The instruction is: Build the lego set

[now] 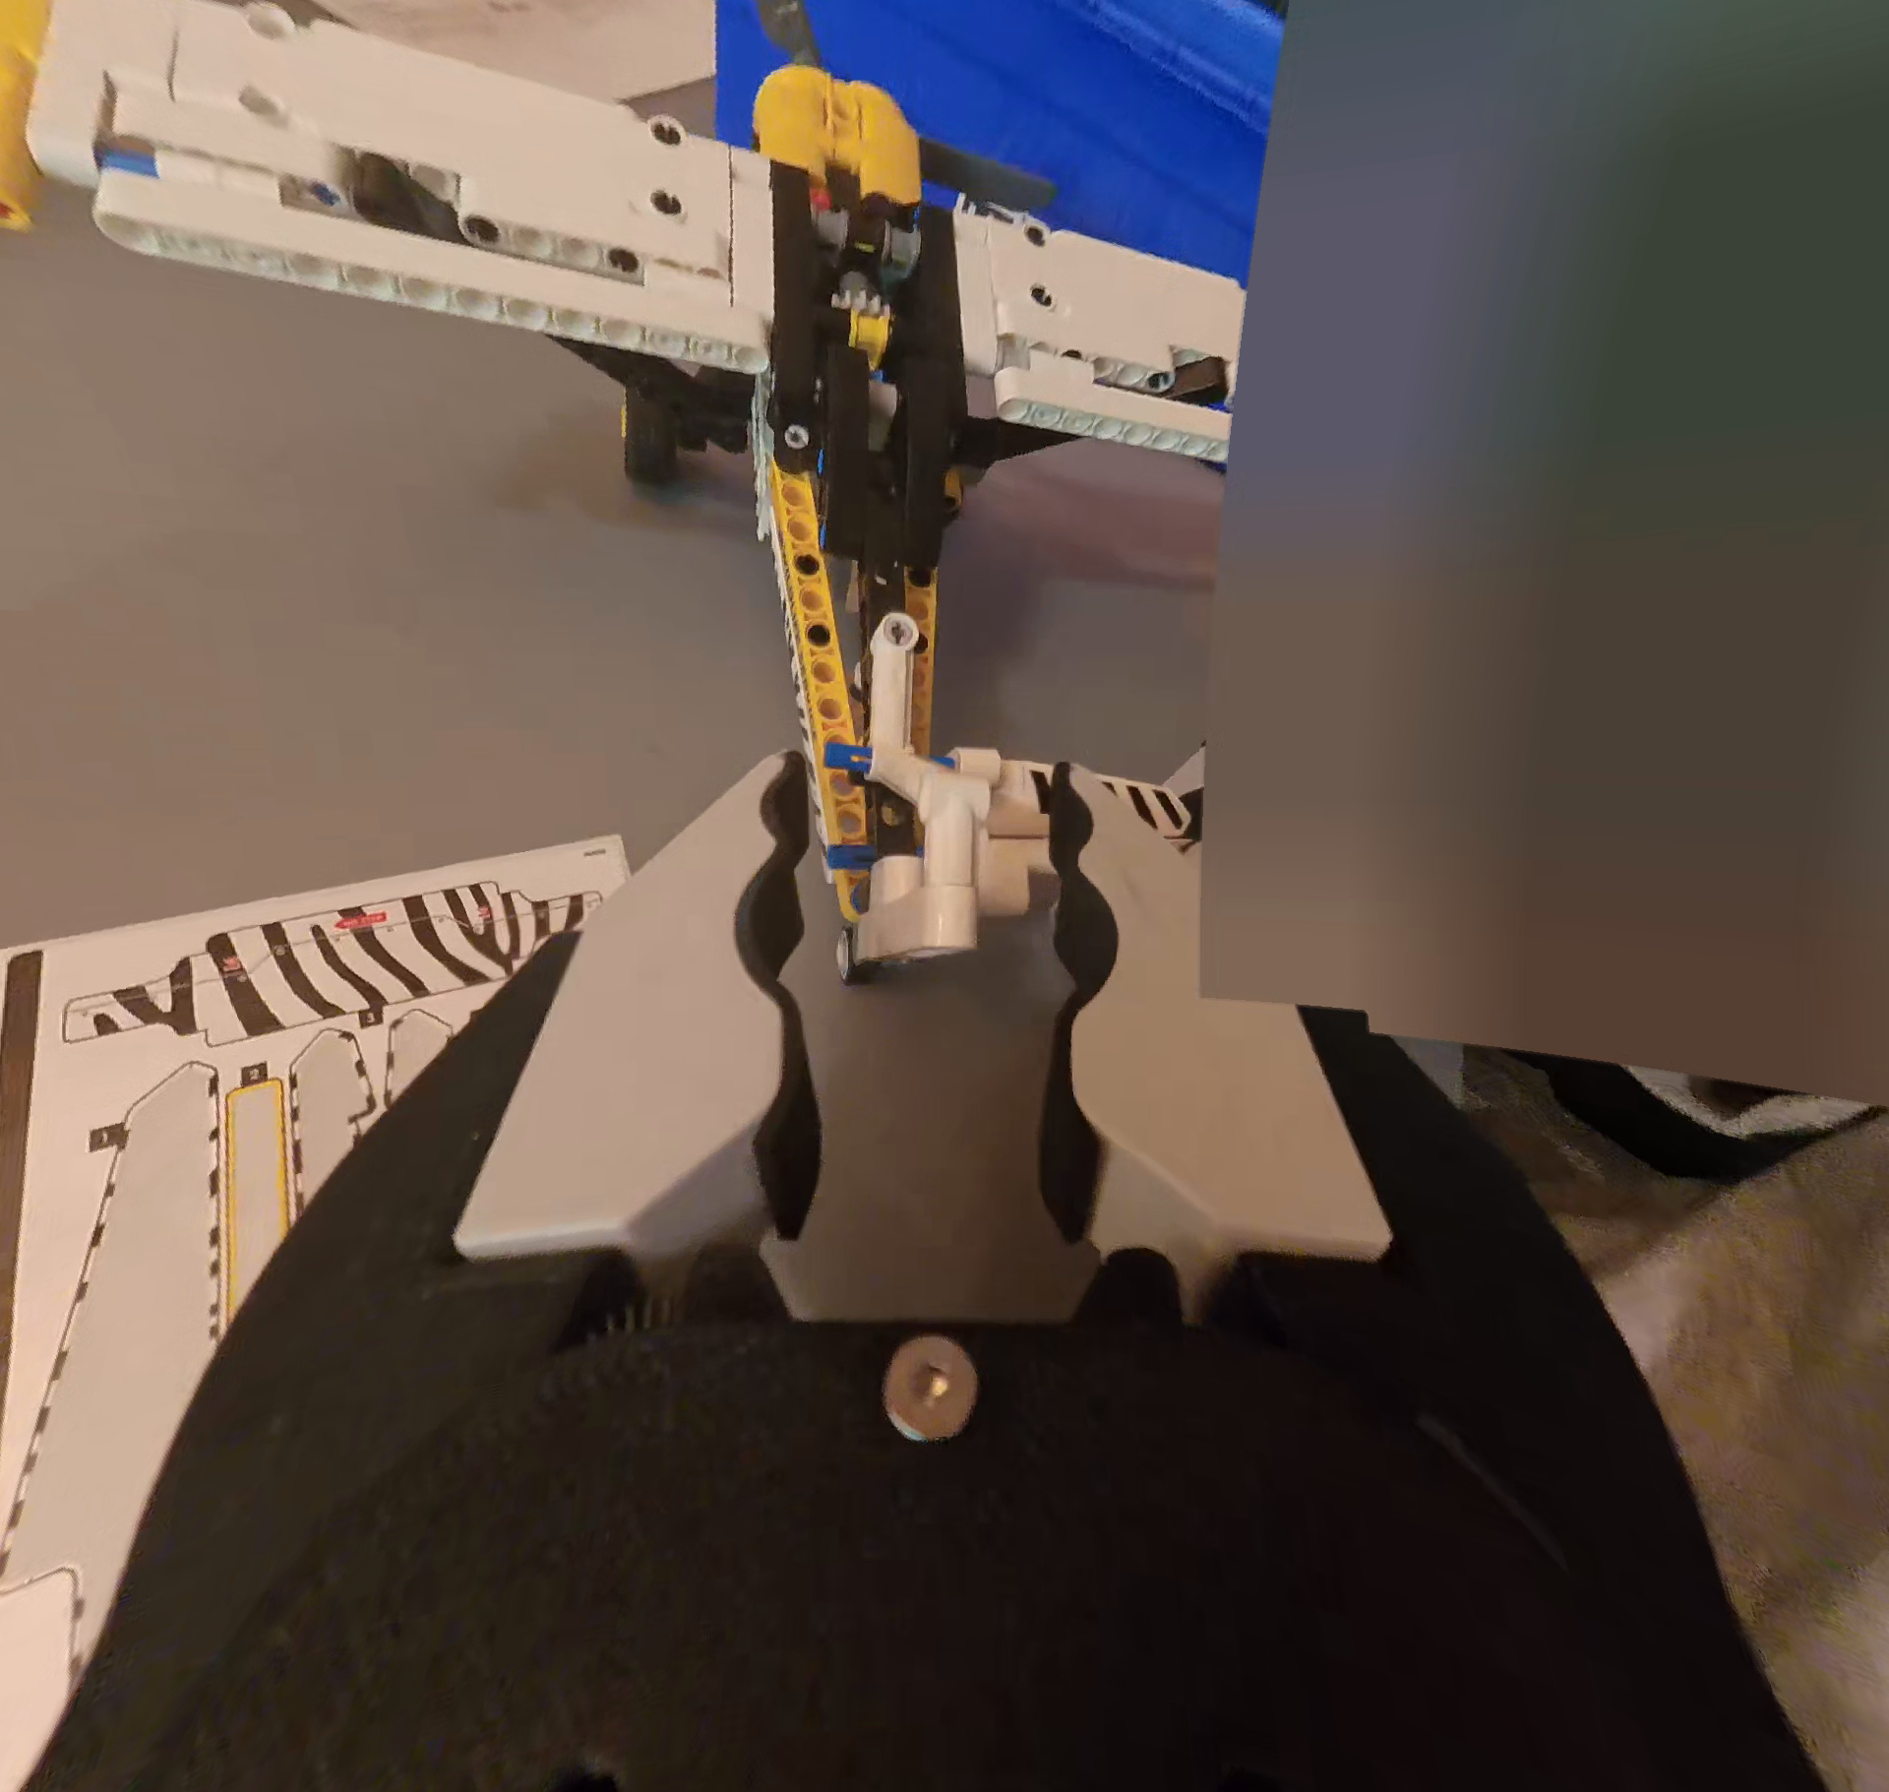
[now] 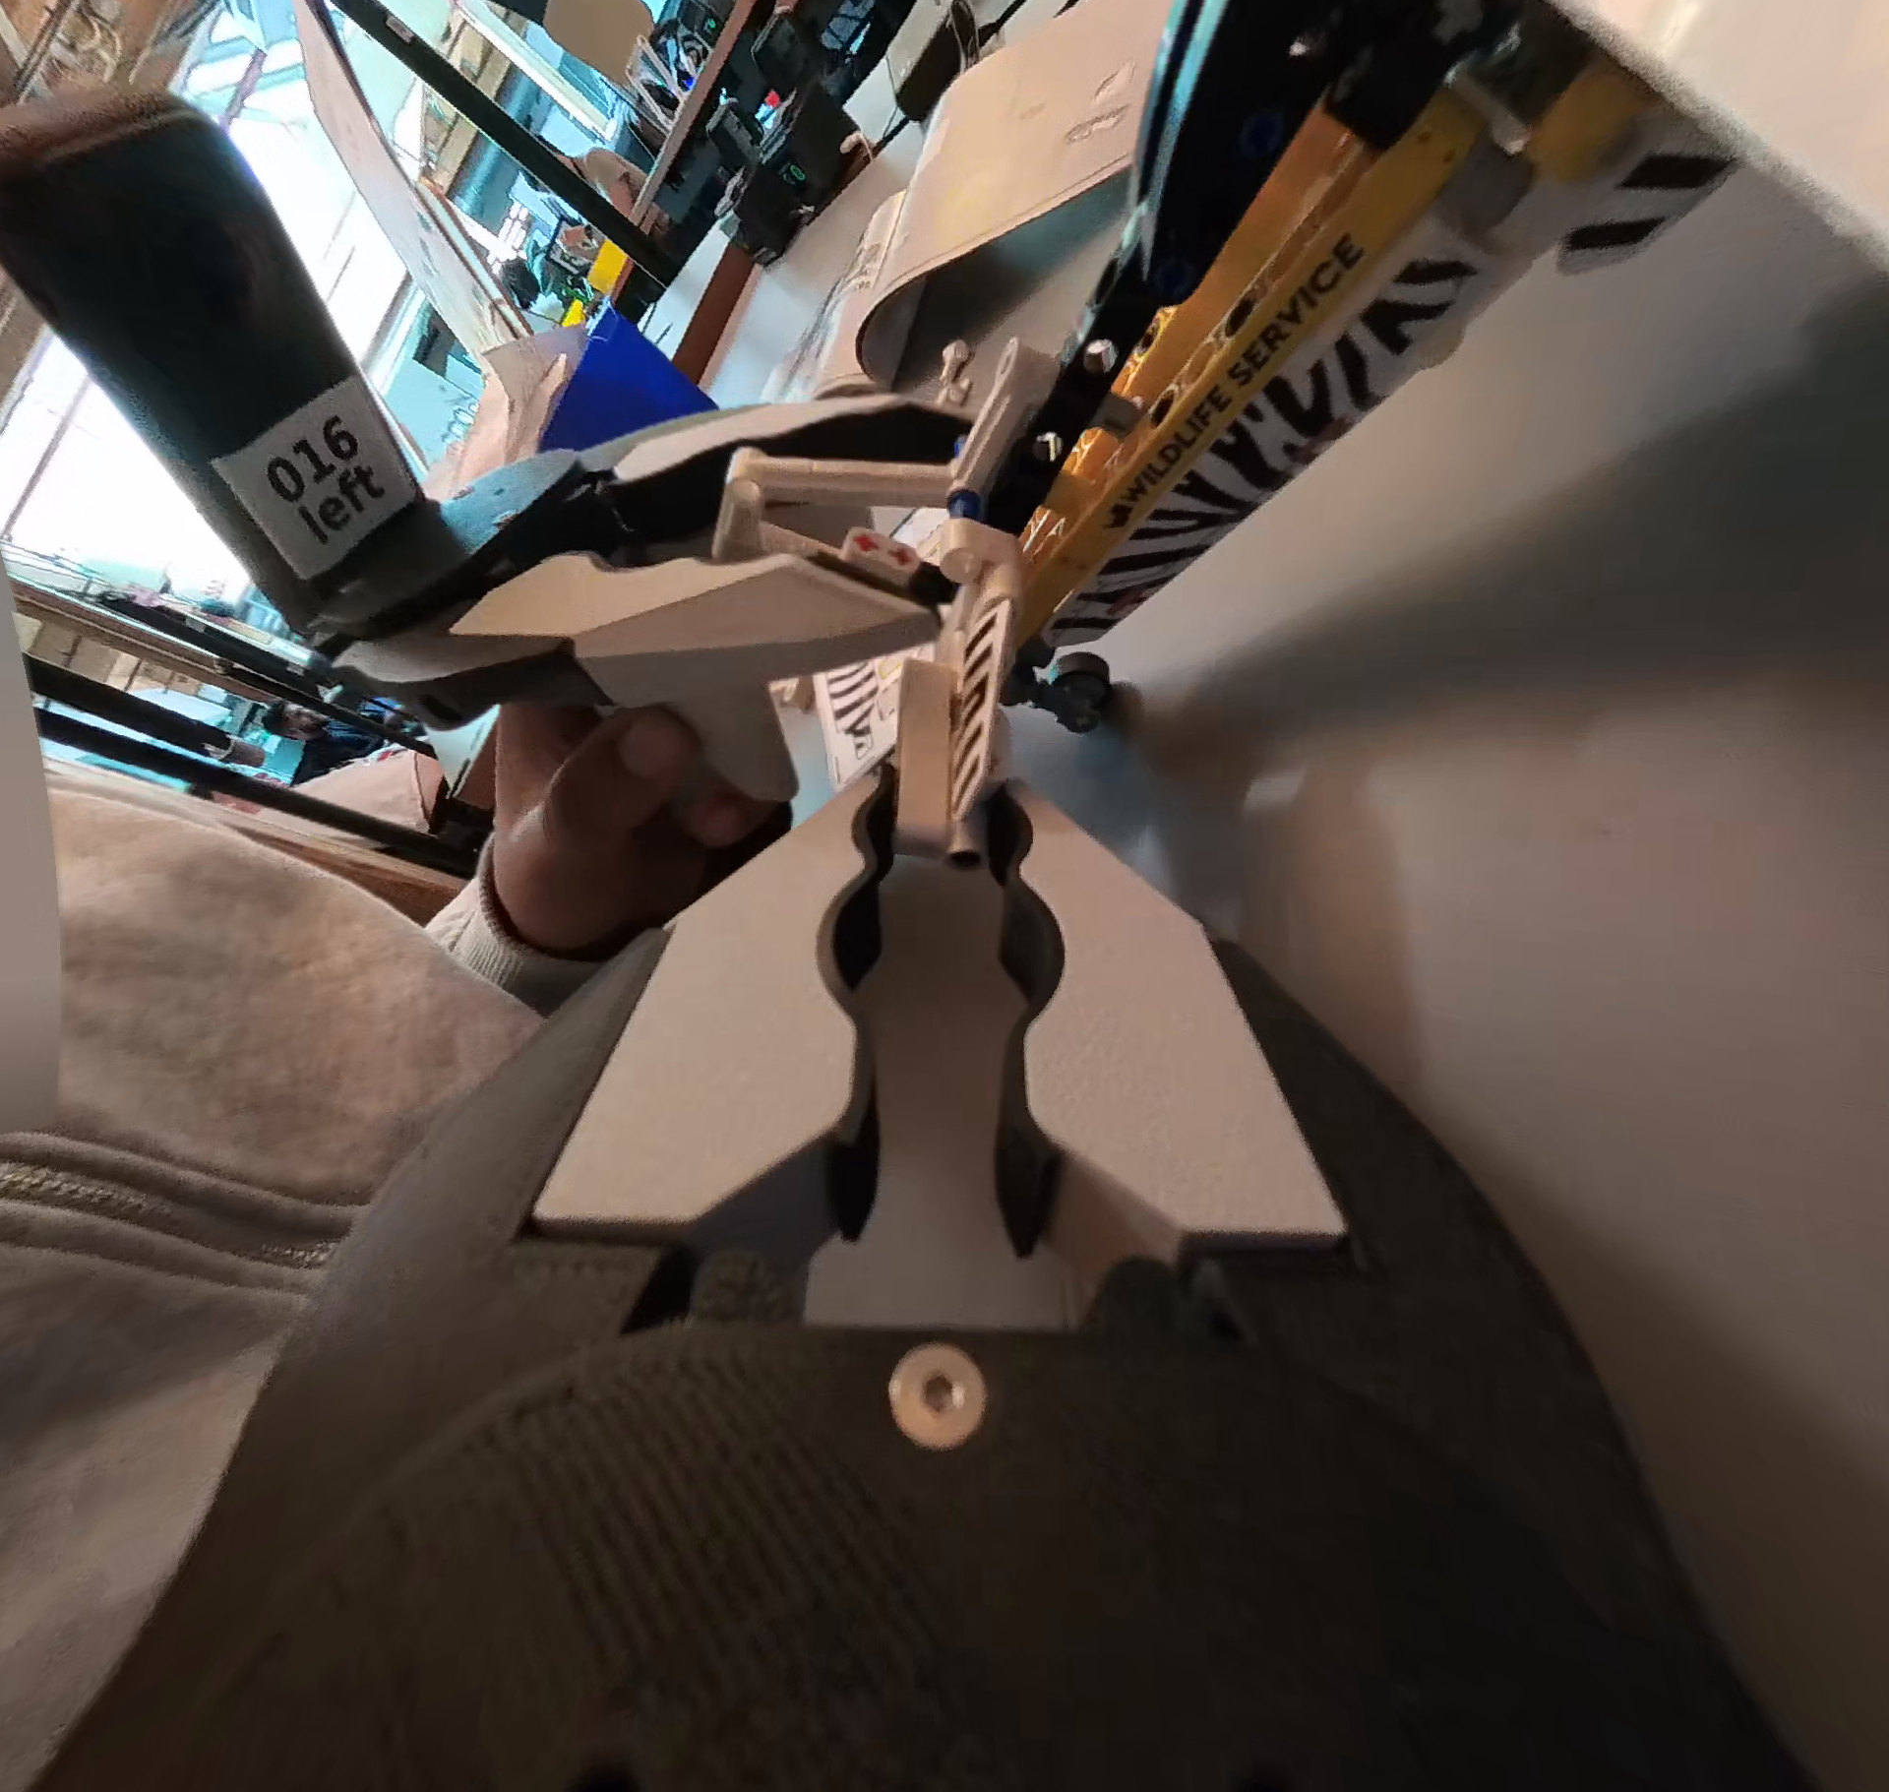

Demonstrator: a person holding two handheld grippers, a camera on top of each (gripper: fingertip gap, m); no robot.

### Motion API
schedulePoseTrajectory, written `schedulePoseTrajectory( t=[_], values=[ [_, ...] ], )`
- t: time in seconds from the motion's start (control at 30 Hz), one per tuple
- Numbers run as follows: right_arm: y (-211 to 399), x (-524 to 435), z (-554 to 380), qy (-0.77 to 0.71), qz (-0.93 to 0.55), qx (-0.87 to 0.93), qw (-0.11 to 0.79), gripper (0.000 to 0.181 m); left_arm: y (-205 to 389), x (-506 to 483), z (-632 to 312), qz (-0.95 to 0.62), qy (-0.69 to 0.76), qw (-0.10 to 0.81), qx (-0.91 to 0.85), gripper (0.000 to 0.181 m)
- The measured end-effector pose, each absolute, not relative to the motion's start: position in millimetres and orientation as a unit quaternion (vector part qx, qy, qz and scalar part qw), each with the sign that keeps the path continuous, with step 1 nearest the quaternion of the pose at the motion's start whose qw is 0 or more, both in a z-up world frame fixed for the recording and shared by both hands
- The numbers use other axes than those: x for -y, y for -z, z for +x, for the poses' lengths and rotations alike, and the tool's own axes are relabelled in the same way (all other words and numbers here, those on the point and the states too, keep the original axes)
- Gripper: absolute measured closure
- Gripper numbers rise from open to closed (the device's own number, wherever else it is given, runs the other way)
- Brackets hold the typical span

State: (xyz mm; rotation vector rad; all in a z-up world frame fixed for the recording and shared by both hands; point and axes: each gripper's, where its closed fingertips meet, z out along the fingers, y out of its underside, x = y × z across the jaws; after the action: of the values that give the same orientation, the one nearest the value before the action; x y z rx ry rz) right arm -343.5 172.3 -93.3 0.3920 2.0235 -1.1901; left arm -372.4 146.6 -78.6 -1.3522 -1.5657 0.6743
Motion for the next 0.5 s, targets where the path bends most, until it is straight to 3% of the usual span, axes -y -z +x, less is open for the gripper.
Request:
schedulePoseTrajectory(
  t=[0.17, 0.5],
  values=[
    [93.6, -170.1, -339.6, 0.466, 0.146, -0.793, 0.363, 0.165, 78.0, -140.8, -372.2, -0.552, -0.303, 0.441, 0.64, 0.146],
    [96.0, -167.4, -338.1, 0.46, 0.152, -0.796, 0.363, 0.164, 78.6, -136.9, -372.0, -0.562, -0.347, 0.405, 0.632, 0.15]
  ],
)
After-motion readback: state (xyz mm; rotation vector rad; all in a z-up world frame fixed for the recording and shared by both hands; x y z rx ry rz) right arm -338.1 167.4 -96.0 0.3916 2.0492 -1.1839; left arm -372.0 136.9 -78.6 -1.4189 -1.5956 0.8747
